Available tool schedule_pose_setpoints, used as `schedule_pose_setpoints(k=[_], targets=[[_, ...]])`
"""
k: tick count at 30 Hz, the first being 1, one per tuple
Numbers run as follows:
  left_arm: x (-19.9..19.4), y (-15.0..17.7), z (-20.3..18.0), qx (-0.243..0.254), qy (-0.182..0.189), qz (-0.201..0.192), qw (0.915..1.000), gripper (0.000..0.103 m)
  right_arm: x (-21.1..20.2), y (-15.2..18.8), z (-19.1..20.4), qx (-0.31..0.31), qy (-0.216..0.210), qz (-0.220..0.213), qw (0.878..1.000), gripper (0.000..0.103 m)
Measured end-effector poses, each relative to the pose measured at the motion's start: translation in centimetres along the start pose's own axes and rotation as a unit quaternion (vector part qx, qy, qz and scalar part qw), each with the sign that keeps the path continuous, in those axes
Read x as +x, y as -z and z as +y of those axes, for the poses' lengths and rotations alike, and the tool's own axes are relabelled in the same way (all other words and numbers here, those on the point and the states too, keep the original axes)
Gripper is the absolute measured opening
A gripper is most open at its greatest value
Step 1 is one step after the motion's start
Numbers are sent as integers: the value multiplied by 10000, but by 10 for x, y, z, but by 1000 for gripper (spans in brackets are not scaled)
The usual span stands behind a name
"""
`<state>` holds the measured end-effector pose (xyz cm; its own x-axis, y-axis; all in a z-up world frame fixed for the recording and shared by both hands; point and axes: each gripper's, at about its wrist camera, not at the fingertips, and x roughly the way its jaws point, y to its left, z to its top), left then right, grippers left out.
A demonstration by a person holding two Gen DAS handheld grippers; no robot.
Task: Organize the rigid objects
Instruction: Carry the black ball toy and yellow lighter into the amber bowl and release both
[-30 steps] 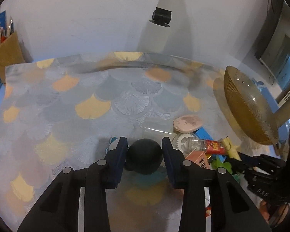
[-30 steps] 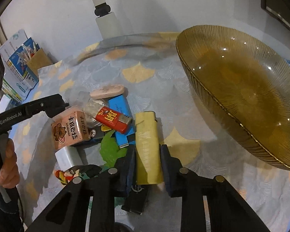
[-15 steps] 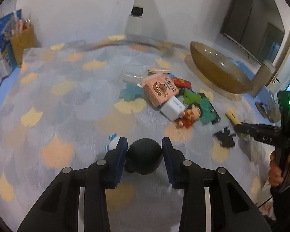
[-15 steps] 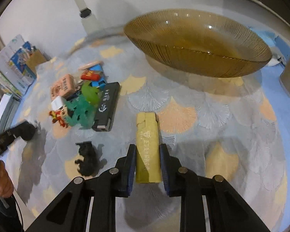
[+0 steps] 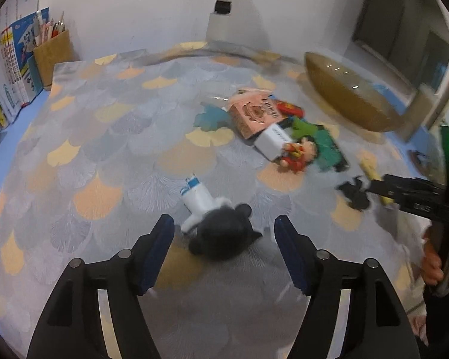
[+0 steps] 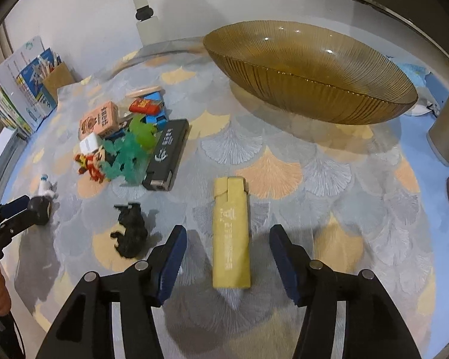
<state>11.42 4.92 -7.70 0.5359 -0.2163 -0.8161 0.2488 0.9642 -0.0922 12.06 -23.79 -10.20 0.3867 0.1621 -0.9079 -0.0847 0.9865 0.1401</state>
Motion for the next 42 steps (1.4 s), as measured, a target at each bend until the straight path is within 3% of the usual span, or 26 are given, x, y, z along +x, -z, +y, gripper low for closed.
schedule_pose_setpoints(k=[1, 2, 3, 6, 10, 13, 16, 18, 23, 29, 32, 35, 37, 39, 42], targets=[[5, -2, -3, 14, -116, 78, 9999, 50, 1, -1, 2, 7, 3, -38, 10000, 50], [8, -3, -5, 14, -199, 86, 9998, 39, 1, -2, 2, -20, 39, -92, 9999, 38], [7, -5, -7, 9, -237, 46, 9997, 39, 1, -2, 4, -91, 89, -114, 9999, 23], [-3, -8, -9, -42, -221, -134, 9997, 39, 0, -3, 1, -30, -122, -145, 9998, 23], [-41, -37, -27, 213, -51, -734, 9971, 39, -28, -15, -9, 188, -473, -457, 9977, 23], [-68, -76, -59, 627, 304, -1203, 9903, 39, -71, -35, -14, 198, -535, -1031, 9930, 23], [-76, -120, -100, 1037, 821, -1417, 9810, 39, -101, -61, -23, 294, -260, -1527, 9875, 23], [-61, -146, -134, 1285, 1186, -1345, 9754, 39, -101, -80, -38, 477, -93, -1584, 9862, 23], [10, -172, -184, 1330, 1720, -512, 9747, 39, -64, -107, -73, 984, -65, -920, 9909, 23], [44, -172, -206, 1407, 1832, -139, 9729, 41, -39, -114, -82, 965, 162, -385, 9945, 23], [32, -170, -200, 1286, 1684, -337, 9767, 64, -34, -116, -92, 1128, 74, -227, 9933, 24], [-4, -157, -174, 1068, 1726, -829, 9757, 65, -59, -107, -102, 1234, 91, -588, 9906, 25], [-32, -144, -148, 855, 1806, -1199, 9725, 75, -78, -96, -102, 1220, 109, -883, 9885, 36], [-52, -127, -119, 536, 1642, -1513, 9733, 80, -89, -82, -100, 1208, -29, -984, 9878, 44], [-69, -99, -74, 33, 1327, -1626, 9777, 80, -97, -65, -83, 981, -316, -1027, 9894, 45]])
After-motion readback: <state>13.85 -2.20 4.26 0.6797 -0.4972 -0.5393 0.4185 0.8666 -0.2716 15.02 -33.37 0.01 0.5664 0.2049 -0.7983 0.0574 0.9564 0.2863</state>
